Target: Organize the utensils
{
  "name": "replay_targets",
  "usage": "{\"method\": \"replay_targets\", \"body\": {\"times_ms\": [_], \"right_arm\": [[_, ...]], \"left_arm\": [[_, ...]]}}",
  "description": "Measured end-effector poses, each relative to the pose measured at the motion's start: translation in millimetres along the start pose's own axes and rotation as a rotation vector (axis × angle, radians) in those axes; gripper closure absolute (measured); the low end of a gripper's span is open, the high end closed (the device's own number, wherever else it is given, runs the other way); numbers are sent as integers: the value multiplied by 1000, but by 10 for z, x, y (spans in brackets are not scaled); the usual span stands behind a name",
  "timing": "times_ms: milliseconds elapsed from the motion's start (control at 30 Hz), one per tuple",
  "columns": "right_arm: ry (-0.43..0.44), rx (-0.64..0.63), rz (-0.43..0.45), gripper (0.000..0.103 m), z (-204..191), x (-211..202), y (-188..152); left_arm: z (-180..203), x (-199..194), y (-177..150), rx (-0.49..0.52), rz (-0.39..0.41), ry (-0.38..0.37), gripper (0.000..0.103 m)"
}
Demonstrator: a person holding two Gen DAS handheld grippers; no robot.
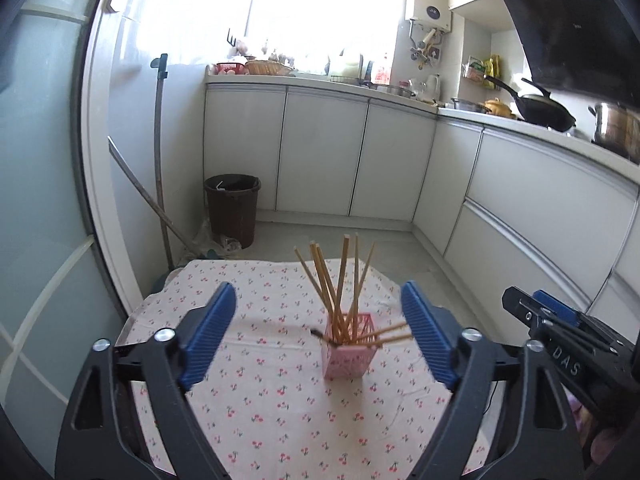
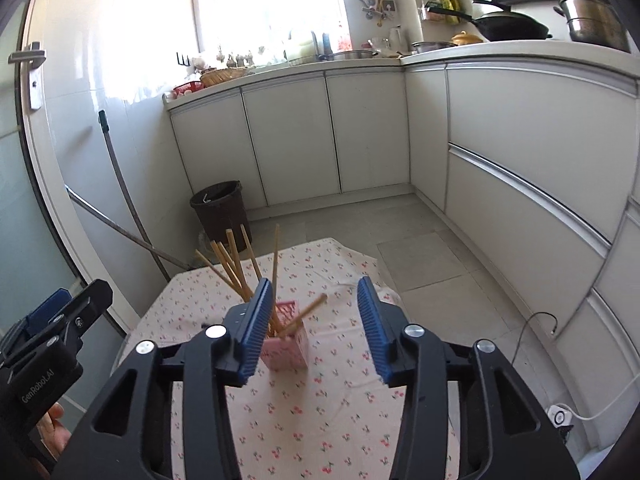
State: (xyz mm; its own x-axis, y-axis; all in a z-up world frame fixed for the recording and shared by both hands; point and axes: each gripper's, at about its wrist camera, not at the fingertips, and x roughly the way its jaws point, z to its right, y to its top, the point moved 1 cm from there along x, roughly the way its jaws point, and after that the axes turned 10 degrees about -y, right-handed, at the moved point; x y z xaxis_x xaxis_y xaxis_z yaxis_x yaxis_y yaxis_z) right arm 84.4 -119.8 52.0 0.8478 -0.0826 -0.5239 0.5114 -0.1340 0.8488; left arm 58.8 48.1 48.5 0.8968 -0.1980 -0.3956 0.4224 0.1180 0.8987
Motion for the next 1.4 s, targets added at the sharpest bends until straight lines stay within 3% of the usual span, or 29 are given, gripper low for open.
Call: {"method": "replay_targets", "body": {"times_ms": [167, 333, 500, 633, 867, 1400], "right_arm": [[-69, 3, -13, 38, 118, -99, -299], [-196, 19, -8, 21, 298, -162, -546], [-268, 26, 41, 7, 414, -253, -735], [-307, 0, 26, 7, 440, -235, -878], [-320, 30, 45, 7, 478, -273, -900], [-295, 46, 25, 7, 495, -246, -916]], "left_arm": [[131, -69, -266, 47, -20, 38, 7], [172, -57, -475, 86, -51, 119, 7], [240, -54, -645, 123, -51, 89, 7], [275, -82, -718, 137, -47, 45, 7], [330, -95, -735, 152, -13, 58, 7], [310, 38, -796, 135, -59, 63, 7]]}}
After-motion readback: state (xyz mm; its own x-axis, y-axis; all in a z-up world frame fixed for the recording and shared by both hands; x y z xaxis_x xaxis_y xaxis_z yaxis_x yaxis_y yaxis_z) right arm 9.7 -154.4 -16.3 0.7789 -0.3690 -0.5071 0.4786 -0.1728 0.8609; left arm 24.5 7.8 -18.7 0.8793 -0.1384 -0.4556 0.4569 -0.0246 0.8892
